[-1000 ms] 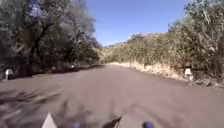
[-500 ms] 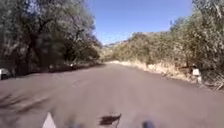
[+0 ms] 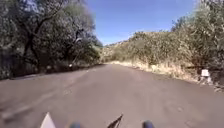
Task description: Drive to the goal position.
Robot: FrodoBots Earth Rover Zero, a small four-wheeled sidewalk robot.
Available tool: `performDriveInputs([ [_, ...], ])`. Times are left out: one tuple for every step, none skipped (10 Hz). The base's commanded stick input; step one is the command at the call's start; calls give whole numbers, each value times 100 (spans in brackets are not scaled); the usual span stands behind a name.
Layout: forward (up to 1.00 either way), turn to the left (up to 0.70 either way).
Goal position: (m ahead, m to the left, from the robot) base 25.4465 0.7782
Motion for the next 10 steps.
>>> performDriveInputs([
  [85, 0],
  [85, 0],
  [85, 0],
  [85, 0],
  [85, 0],
  [85, 0],
  [85, 0],
  [85, 0],
  [85, 0],
  [85, 0],
])
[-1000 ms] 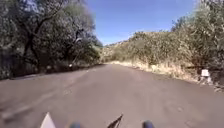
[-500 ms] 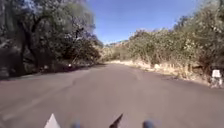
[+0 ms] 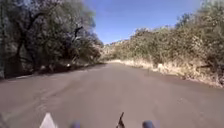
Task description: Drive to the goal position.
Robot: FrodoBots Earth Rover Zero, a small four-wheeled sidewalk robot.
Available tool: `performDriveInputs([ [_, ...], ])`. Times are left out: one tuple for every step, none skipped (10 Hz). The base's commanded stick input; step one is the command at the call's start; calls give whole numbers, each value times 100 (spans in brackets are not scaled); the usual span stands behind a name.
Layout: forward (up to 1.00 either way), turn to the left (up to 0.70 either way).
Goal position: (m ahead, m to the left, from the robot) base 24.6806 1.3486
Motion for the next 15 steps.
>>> performDriveInputs([
  [85, 0],
  [85, 0],
  [85, 0],
  [85, 0],
  [85, 0],
  [85, 0],
  [85, 0],
  [85, 0],
  [85, 0],
  [85, 0],
  [85, 0],
  [85, 0],
  [85, 0],
  [85, 0],
  [85, 0],
])
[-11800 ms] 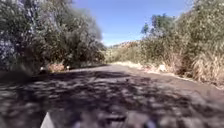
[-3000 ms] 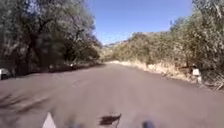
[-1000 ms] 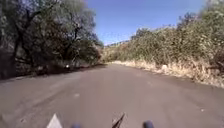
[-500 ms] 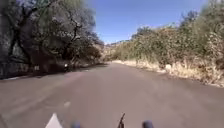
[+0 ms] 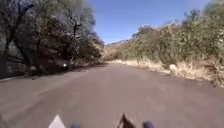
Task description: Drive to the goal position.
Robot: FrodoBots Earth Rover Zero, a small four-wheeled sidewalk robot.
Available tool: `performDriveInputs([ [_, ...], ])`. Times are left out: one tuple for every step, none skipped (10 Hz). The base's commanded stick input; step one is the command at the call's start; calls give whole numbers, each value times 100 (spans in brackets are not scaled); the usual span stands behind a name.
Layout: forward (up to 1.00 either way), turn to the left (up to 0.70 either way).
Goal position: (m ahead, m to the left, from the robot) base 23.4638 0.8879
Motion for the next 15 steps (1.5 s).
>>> performDriveInputs([
  [85, 0],
  [85, 0],
  [85, 0],
  [85, 0],
  [85, 0],
  [85, 0],
  [85, 0],
  [85, 0],
  [85, 0],
  [85, 0],
  [85, 0],
  [85, 0],
  [85, 0],
  [85, 0],
  [85, 0],
])
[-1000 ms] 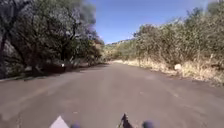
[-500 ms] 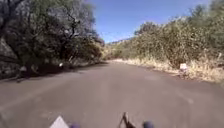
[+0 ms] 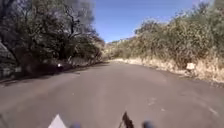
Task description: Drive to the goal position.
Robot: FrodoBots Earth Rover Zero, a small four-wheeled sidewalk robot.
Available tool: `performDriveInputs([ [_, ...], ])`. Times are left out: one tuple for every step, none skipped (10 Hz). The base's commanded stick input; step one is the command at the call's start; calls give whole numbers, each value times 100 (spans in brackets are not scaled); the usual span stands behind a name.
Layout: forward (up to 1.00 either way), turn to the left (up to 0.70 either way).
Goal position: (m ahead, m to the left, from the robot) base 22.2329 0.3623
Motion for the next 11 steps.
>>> performDriveInputs([
  [85, 0],
  [85, 0],
  [85, 0],
  [85, 0],
  [85, 0],
  [85, 0],
  [85, 0],
  [85, 0],
  [85, 0],
  [85, 0],
  [85, 0],
])
